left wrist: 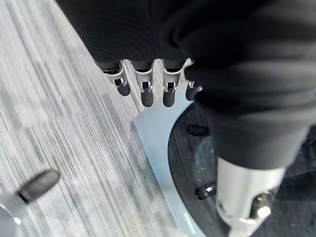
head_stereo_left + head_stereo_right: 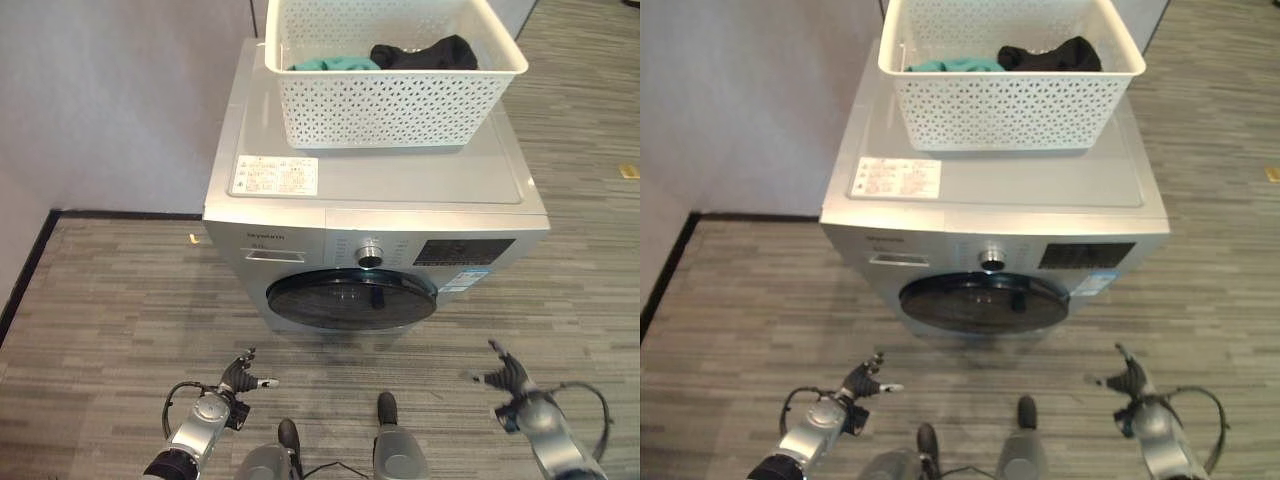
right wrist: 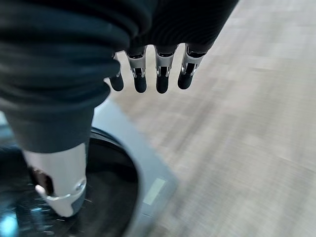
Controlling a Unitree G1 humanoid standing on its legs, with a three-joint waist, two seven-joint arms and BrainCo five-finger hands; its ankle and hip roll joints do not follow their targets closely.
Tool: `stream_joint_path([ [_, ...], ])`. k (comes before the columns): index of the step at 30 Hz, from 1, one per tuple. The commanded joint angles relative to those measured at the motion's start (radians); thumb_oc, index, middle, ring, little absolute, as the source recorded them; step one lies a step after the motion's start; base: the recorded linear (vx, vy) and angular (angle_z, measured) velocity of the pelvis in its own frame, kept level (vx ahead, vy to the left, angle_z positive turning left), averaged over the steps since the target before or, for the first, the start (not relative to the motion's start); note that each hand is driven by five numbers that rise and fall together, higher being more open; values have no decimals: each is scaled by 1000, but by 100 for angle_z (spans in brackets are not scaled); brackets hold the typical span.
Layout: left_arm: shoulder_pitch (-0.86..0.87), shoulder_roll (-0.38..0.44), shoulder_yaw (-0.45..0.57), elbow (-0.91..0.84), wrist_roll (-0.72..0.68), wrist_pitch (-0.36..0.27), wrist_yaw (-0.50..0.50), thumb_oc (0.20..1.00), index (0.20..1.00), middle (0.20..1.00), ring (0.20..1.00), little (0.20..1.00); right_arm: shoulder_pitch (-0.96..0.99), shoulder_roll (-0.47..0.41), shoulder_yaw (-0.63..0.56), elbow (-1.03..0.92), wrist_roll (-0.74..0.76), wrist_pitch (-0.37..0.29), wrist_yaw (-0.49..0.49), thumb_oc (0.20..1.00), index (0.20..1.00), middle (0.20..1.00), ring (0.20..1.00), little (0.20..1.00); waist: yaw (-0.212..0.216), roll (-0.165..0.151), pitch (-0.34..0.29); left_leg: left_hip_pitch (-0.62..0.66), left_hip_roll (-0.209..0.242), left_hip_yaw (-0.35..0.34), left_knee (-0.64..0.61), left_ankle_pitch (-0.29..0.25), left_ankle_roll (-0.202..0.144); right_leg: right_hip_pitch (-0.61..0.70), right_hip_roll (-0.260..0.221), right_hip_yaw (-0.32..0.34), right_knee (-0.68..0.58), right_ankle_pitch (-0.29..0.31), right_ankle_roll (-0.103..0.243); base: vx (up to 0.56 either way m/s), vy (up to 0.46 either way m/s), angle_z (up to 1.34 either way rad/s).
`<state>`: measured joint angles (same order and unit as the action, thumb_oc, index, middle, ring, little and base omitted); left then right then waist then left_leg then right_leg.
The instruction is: Grab the laundry basket,head to the washer,open it,put in the laundry and shut it.
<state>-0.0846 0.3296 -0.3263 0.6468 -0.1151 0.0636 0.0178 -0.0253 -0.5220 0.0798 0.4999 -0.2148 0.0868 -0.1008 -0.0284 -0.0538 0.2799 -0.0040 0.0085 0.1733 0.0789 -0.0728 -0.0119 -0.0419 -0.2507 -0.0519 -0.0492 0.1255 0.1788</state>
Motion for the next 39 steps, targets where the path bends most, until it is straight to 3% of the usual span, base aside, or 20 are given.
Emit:
stream_joint_path([
  [1,-21,-22,-3,-22,-31,-49,6,1000,1000,1000,1000,1000,-23,-43,-5,7,-3,-29,-39,1000,1000,1000,1000,1000,4,-1,-30,-25,12,-82,33,-81,18,-83,12,-7,82,-42,-6,9,-151,20],
  [5,7,-38,-28,-25,-64,-55,-4,1000,1000,1000,1000,1000,-70,-41,48,32,23,-52,-41,1000,1000,1000,1000,1000,22,3,-35,-38,37,-106,5,-48,-1,-60,29,-53,37,-48,-13,1,-126,31],
  [10,0,-45,-68,-23,-64,-54,-3,1000,1000,1000,1000,1000,-155,-17,84,62,70,-63,-82,1000,1000,1000,1000,1000,38,21,4,-61,48,-127,-31,-12,-12,-74,43,-73,24,-54,-24,-71,-61,11],
  [19,-24,-37,-80,-34,-64,-57,36,1000,1000,1000,1000,1000,-289,29,85,113,199,-89,-156,1000,1000,1000,1000,1000,60,51,64,-117,42,-135,-37,19,-16,-129,41,-80,32,-42,-34,-68,-8,7],
  [27,-27,-18,-68,-56,-86,-79,60,1000,1000,1000,1000,1000,-431,-10,102,143,195,-105,-211,1000,1000,1000,1000,1000,90,78,108,-185,25,-140,-16,33,-16,-190,19,-87,67,-36,-37,-38,8,6],
  [33,-22,-3,-93,-79,-97,-90,50,1000,1000,1000,1000,1000,-593,-56,185,216,173,-108,-201,1000,1000,1000,1000,1000,122,96,135,-241,14,-143,-1,45,-21,-231,1,-102,76,-27,-34,-24,8,10],
  [39,-35,7,-128,-83,-106,-90,39,1000,1000,1000,1000,1000,-730,-11,335,353,218,-89,-89,1000,1000,1000,1000,1000,154,87,158,-275,20,-136,12,48,-25,-254,-6,-115,80,-26,-37,3,8,-4],
])
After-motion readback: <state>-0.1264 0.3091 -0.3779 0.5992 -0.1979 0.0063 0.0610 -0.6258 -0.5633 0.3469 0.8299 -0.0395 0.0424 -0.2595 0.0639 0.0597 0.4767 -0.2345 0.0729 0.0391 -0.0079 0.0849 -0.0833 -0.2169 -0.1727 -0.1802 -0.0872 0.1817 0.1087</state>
